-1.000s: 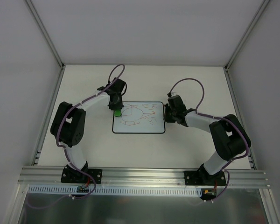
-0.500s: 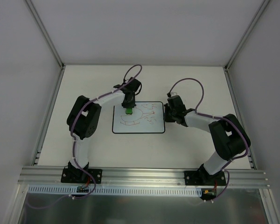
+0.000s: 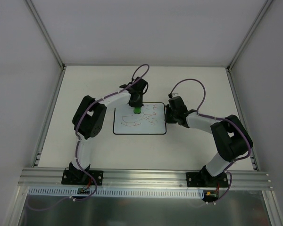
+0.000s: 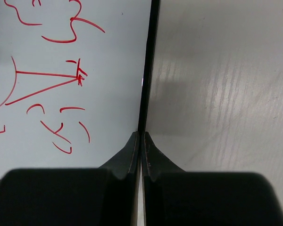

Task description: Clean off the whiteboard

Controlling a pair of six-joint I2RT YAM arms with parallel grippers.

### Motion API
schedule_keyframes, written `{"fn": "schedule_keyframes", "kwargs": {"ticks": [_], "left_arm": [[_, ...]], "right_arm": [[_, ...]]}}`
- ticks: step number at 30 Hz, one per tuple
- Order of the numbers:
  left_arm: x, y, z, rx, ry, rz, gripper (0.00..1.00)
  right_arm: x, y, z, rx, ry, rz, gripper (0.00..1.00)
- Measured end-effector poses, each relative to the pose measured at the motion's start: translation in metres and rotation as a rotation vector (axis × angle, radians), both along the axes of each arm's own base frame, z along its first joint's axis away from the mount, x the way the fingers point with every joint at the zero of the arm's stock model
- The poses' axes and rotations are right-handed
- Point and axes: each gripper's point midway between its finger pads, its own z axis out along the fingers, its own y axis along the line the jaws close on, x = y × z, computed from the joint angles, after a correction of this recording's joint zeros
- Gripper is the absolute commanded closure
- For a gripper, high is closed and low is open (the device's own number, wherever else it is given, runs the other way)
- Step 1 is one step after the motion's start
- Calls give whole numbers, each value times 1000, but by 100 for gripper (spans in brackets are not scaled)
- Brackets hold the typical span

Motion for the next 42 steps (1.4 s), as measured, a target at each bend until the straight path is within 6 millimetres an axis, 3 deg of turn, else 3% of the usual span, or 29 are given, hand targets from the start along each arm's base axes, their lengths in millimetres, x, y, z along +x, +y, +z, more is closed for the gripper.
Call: {"fn": "schedule_keyframes", "kwargs": {"ticks": [6, 11, 17, 22, 25, 29, 33, 37, 42], "left_arm": [[22, 67, 0, 14, 25, 147, 100], [21, 78, -1, 26, 40, 166, 100], [7, 60, -1, 76, 34, 110, 100], [-37, 4, -3, 91, 44, -45, 100], [-70, -7, -3, 92, 51, -98, 100], [-81, 19, -3, 74, 75, -27, 100], [-72, 70, -4, 66, 102, 126, 100], [-59, 106, -3, 57, 112, 241, 100], [-58, 110, -3, 57, 112, 256, 100]], "right_arm": [[0, 1, 0, 1, -1, 4, 100], [-1, 1, 0, 1, -1, 4, 100], [0, 1, 0, 0, -2, 3, 100], [-1, 1, 0, 0, -6, 2, 100], [-1, 1, 0, 2, -10, 2, 100], [-1, 1, 0, 2, -15, 2, 100], [-1, 1, 0, 3, -15, 3, 100], [-1, 2, 0, 7, -17, 6, 100], [-2, 2, 0, 12, -23, 7, 100]]}}
